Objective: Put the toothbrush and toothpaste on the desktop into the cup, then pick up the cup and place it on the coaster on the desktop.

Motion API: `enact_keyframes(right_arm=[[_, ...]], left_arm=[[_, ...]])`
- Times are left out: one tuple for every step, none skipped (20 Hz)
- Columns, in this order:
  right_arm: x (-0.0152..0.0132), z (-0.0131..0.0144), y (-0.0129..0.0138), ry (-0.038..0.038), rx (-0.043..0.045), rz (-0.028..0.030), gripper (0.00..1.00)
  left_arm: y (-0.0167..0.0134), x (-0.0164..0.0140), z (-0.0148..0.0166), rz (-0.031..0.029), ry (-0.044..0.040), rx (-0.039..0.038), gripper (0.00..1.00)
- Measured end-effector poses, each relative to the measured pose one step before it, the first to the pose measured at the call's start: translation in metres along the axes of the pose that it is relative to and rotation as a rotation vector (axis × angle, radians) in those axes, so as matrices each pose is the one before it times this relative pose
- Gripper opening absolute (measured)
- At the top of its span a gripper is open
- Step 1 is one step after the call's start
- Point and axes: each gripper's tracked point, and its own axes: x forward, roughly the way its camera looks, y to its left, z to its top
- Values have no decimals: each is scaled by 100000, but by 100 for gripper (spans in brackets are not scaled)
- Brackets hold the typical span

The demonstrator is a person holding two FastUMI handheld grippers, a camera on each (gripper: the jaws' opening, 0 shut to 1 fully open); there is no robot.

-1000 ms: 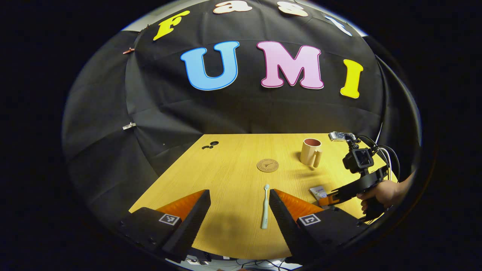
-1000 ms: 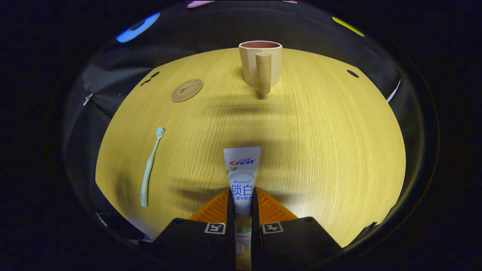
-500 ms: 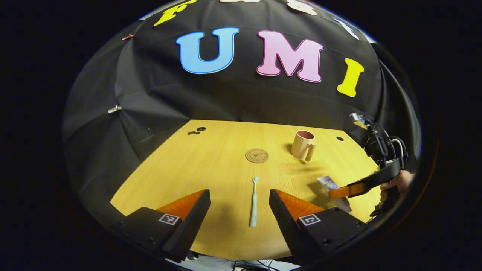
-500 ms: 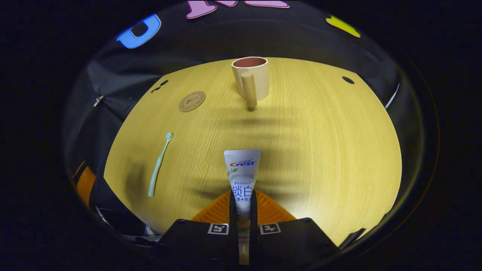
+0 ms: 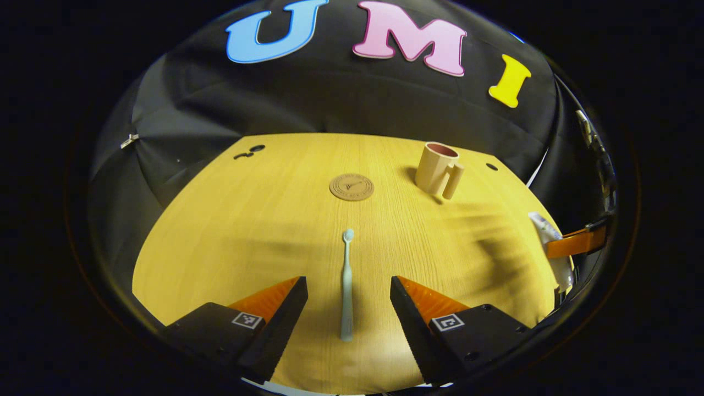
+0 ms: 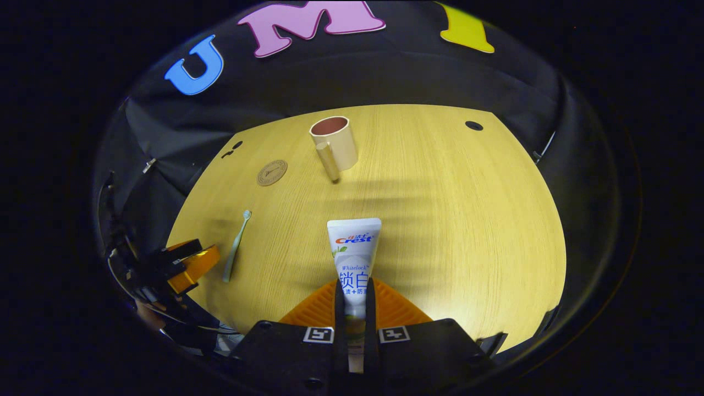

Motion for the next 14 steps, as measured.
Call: enact_keyframes(right_arm=[[-423,-260,-448,338,571,-588,14],[-409,-145,-408,-107,66,-182,14],[-428,-118,-362,-373,-606,-126,14],[-315,-20,-398,-351,-564,-262,15],[-110,4,-261,-115,-82,-16,14],[-81,-91,-73,102,264,318,14],[44,-20,-13,-110,278,370,14],[143,75,-79,-148,135,76,14],[179,129,24,-305,-83,-16,14],[346,49,92,53,309,254,14],[165,23,387,106,356,1084,14],[211,46,224,200,-312,924,14],[93,-1,144,-23,-1104,451,14],[200,-33,127,263,-1116,258,14]], left_arm=[[137,922,-363,958,2463,1037,96],[-53,780,-262,-283,2487,-95,95],[-104,585,-233,-363,1851,-898,93],[72,593,-227,151,1887,-1007,93],[92,505,-151,99,1546,-522,92],[184,416,-141,803,1592,-223,91],[134,263,-145,356,1754,-183,89],[-71,174,-212,-559,1702,-249,86],[-105,115,-272,-645,1835,-265,76],[66,280,-132,309,1172,436,80],[26,25,28,592,760,1253,68],[116,119,-228,826,1760,1744,68],[107,-90,-222,944,2560,2738,66],[-262,20,-147,-751,2539,2381,64]])
